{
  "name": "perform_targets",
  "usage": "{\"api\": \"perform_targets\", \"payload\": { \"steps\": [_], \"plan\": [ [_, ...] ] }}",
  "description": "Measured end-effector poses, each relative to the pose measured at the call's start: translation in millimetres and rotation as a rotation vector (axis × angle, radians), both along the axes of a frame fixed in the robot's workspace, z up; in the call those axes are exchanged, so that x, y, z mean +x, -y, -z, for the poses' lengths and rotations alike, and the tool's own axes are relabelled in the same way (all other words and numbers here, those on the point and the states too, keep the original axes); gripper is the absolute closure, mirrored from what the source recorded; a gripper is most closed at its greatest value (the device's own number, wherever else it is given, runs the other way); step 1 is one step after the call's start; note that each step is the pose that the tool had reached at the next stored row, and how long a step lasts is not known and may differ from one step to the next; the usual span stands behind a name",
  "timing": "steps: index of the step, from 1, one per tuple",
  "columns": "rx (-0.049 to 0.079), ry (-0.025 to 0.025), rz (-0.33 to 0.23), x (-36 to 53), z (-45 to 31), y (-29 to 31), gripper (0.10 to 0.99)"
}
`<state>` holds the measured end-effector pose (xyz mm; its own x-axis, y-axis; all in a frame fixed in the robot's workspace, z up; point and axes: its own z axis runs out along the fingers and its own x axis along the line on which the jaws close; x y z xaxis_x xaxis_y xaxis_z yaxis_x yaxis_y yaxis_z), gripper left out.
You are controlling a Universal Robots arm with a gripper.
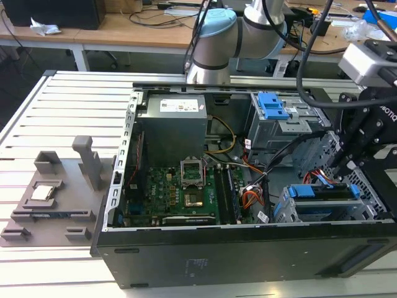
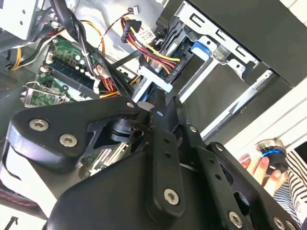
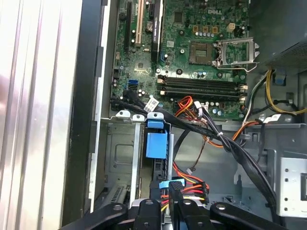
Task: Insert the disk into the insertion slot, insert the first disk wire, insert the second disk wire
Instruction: 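Insert the second disk wire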
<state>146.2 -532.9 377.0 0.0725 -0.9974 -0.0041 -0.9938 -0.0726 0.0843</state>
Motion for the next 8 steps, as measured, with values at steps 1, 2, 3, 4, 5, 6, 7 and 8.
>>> {"api": "perform_targets", "payload": {
  "steps": [1,2,3,4,5,6,7,8],
  "plan": [
    [0.0,0.0,0.0,0.0,-1.9,-0.4,0.863],
    [0.0,0.0,0.0,0.0,-2.9,-0.7,0.863],
    [0.0,-0.0001,0.0,0.0,-4.0,-1.3,0.863],
    [0.0,0.0,0.0,0.0,-4.6,-1.8,0.863],
    [0.0,0.0,0.0,0.0,-5.1,-2.1,0.878],
    [0.0,0.0,0.0,0.0,-5.6,-2.4,0.945],
    [0.0,-0.0001,0.0,0.0,-6.0,-2.6,0.945],
    [0.0,-0.0001,0.0,0.0,-7.5,-2.9,0.98]
  ]
}}
